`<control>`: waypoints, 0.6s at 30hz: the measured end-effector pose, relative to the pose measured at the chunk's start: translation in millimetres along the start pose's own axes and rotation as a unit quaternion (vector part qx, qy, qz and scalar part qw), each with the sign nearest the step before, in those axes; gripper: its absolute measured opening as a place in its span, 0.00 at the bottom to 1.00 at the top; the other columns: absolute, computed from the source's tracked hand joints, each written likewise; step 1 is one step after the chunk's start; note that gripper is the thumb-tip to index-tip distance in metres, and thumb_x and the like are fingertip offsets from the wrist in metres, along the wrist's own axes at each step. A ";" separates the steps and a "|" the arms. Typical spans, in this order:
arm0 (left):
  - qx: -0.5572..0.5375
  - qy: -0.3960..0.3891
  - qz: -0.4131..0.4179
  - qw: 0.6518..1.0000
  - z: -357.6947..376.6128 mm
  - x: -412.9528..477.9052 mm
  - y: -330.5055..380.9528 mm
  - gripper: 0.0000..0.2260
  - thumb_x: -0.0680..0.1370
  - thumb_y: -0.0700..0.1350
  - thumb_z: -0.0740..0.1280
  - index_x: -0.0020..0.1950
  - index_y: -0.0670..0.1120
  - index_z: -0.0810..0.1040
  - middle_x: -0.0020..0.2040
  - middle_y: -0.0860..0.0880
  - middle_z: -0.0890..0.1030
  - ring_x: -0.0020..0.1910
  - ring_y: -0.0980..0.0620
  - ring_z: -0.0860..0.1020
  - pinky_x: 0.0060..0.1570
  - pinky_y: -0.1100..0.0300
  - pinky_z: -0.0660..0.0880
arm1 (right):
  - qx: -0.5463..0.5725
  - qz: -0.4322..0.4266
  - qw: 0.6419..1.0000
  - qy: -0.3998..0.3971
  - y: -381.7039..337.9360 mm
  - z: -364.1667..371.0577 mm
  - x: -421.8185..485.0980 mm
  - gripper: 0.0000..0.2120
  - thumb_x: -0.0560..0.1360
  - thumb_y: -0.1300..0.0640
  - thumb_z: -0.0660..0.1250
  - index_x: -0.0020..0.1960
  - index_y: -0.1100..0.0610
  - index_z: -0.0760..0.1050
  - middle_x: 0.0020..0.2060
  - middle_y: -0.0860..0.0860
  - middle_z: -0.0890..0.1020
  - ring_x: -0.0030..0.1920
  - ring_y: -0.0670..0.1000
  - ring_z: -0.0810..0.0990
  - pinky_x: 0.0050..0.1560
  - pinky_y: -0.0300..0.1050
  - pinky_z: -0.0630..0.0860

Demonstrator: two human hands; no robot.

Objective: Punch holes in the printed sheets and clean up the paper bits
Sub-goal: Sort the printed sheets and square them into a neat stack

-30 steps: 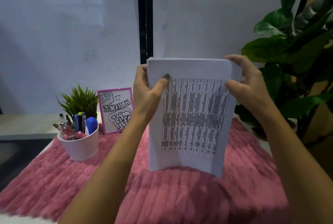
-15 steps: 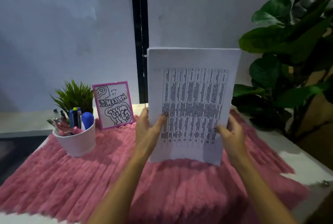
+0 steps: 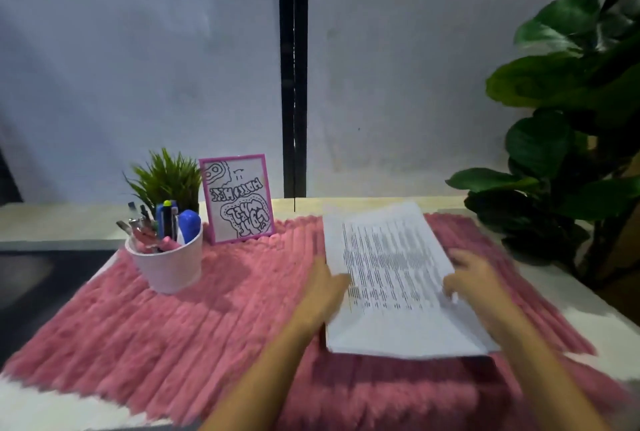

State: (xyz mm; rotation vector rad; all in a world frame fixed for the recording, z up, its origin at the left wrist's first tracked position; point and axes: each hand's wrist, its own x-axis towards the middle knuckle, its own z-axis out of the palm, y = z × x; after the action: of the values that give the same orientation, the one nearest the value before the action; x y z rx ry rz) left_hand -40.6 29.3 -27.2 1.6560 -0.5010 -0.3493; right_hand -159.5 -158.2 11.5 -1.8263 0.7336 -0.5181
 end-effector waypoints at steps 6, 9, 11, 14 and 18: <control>0.165 0.052 -0.055 0.983 1.1 7.7 -22.5 0.11 0.73 0.39 0.65 0.53 0.45 0.82 0.45 0.51 0.84 0.38 0.56 0.81 0.31 0.68 0.73 | 0.003 0.040 0.999 -0.018 39.1 4.6 14.6 0.20 0.65 0.81 0.58 0.47 0.66 0.81 0.28 0.51 0.83 0.33 0.54 0.75 0.28 0.37 0.69; 0.227 0.100 -0.022 0.968 -3.3 6.7 -22.0 0.08 0.75 0.39 0.64 0.50 0.41 0.81 0.42 0.48 0.82 0.31 0.59 0.75 0.22 0.71 0.65 | -0.009 0.028 0.999 -0.025 44.1 6.1 17.0 0.19 0.64 0.80 0.59 0.45 0.66 0.81 0.33 0.57 0.85 0.36 0.57 0.78 0.37 0.44 0.72; 0.228 0.104 -0.004 0.968 -1.9 3.1 -20.5 0.08 0.76 0.38 0.64 0.51 0.38 0.80 0.43 0.47 0.82 0.32 0.60 0.74 0.24 0.72 0.67 | -0.021 0.023 0.999 -0.022 46.7 8.1 18.3 0.20 0.63 0.79 0.60 0.47 0.65 0.82 0.38 0.59 0.86 0.40 0.59 0.81 0.43 0.50 0.76; 0.257 0.092 -0.019 0.962 -2.2 -2.6 -15.9 0.05 0.78 0.40 0.63 0.48 0.42 0.79 0.40 0.50 0.78 0.36 0.53 0.76 0.30 0.64 0.71 | -0.109 0.023 0.994 0.006 49.2 13.1 21.8 0.17 0.67 0.75 0.62 0.49 0.61 0.81 0.39 0.59 0.84 0.41 0.62 0.82 0.42 0.53 0.77; 0.336 0.135 0.045 0.931 -32.7 -15.4 11.5 0.10 0.80 0.39 0.61 0.58 0.40 0.78 0.49 0.50 0.76 0.44 0.53 0.71 0.41 0.63 0.68 | -0.325 -0.102 0.932 0.126 63.8 23.2 24.1 0.26 0.65 0.69 0.73 0.61 0.54 0.76 0.49 0.52 0.68 0.47 0.66 0.74 0.49 0.62 0.76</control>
State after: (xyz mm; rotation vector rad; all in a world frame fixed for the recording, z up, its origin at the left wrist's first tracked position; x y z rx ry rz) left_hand -38.9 64.0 -12.0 2.2899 -0.5158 0.1468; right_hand -142.4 -176.1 -56.1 -2.5033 0.9721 -0.7120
